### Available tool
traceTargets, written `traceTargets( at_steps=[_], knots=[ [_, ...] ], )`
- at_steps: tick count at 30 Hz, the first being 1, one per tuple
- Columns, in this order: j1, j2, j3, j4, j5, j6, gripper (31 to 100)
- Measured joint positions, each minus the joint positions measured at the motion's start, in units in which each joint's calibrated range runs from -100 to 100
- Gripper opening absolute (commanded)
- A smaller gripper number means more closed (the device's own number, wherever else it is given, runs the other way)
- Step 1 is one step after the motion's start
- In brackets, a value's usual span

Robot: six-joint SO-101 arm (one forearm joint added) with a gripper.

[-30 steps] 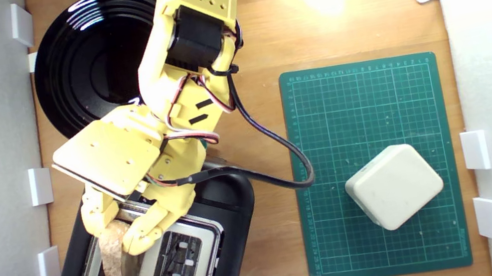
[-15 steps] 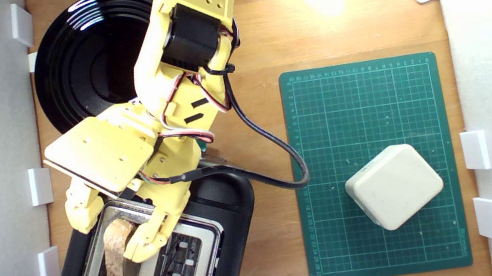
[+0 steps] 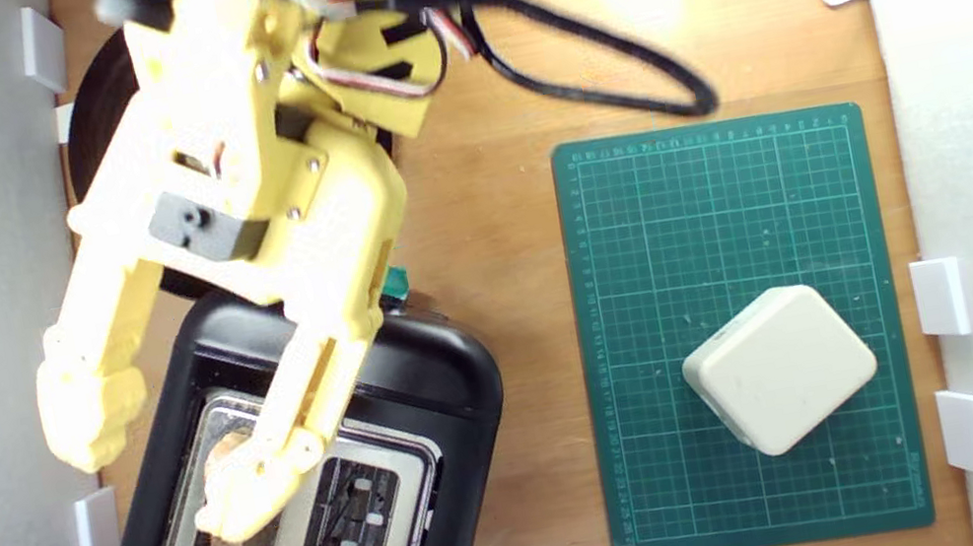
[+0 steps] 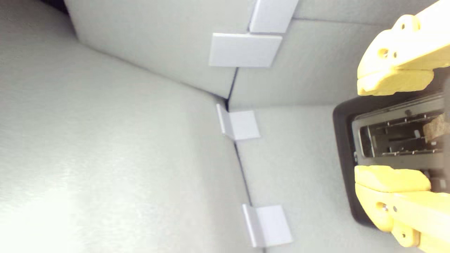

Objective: Pick bread and place in toaster

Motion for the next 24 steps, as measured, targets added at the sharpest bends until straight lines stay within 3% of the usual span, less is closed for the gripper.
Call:
traceTargets(
  at_steps=[3, 6, 17, 24],
  knots=[
    [-0.55, -4.54, 0.00, -5.06, 0.00, -0.36, 79.1],
    [-3.57, -7.56, 0.00, -7.02, 0.00, -3.78, 79.1],
    [-19.50, -21.42, 9.06, -7.46, 0.00, -30.94, 79.0],
    [-26.09, -35.87, 32.09, -8.26, 0.00, -37.05, 79.0]
  ],
)
